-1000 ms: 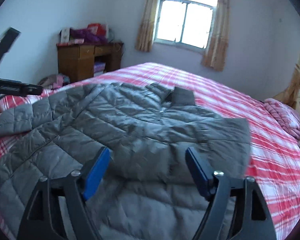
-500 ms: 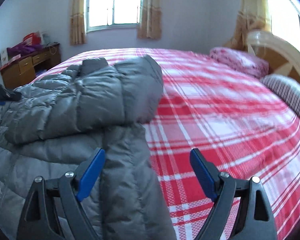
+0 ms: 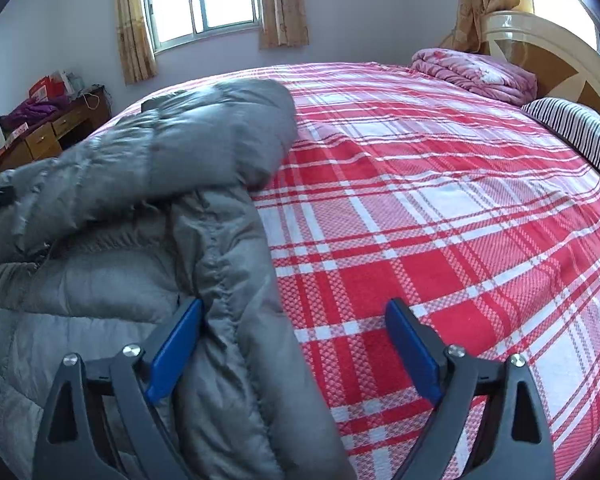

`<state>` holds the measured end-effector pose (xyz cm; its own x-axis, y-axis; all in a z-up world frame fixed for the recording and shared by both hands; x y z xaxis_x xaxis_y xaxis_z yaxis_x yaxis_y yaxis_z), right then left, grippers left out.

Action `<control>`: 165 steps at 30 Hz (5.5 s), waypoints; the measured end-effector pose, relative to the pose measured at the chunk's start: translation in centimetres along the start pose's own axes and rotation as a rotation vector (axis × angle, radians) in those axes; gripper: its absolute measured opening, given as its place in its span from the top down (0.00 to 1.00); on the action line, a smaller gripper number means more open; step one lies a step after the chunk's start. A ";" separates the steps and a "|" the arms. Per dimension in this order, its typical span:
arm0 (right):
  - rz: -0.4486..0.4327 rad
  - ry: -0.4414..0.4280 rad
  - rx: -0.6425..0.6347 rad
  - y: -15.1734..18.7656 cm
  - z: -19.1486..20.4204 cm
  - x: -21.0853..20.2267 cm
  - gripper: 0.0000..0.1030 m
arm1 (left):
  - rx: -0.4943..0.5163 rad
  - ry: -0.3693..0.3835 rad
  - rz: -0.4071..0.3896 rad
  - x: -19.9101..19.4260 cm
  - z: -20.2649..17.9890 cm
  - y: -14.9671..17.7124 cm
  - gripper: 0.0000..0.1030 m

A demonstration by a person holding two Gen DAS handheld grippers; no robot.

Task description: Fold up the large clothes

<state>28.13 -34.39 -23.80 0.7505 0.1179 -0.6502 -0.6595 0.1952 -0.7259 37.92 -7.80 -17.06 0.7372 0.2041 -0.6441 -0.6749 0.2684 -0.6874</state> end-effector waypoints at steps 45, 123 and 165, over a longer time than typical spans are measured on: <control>0.163 -0.072 -0.098 -9.8 3.7 13.2 0.13 | -0.130 -0.241 0.120 10.7 -1.0 1.4 0.04; 0.116 -0.130 -0.217 -9.5 11.2 9.4 0.04 | -0.162 -0.127 0.065 6.6 2.6 -1.5 0.01; -0.093 -0.203 -0.023 -1.2 7.1 -4.4 0.04 | -0.189 -0.145 -0.268 -13.2 10.4 -3.7 0.83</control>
<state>25.91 -28.21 -18.52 0.7994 0.2948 -0.5236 -0.5863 0.1921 -0.7870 30.98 -1.74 -2.54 0.8767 0.2849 -0.3875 -0.4410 0.1548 -0.8840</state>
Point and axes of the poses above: each gripper's, at about its wrist camera, not at the fingertips, and x roughly the way its jaws point, z to its left, y to its underside, the point moved 5 cm from there along x, roughly the way its jaws point, and after that the axes turned 14 degrees about -y, right-handed, at the moved point
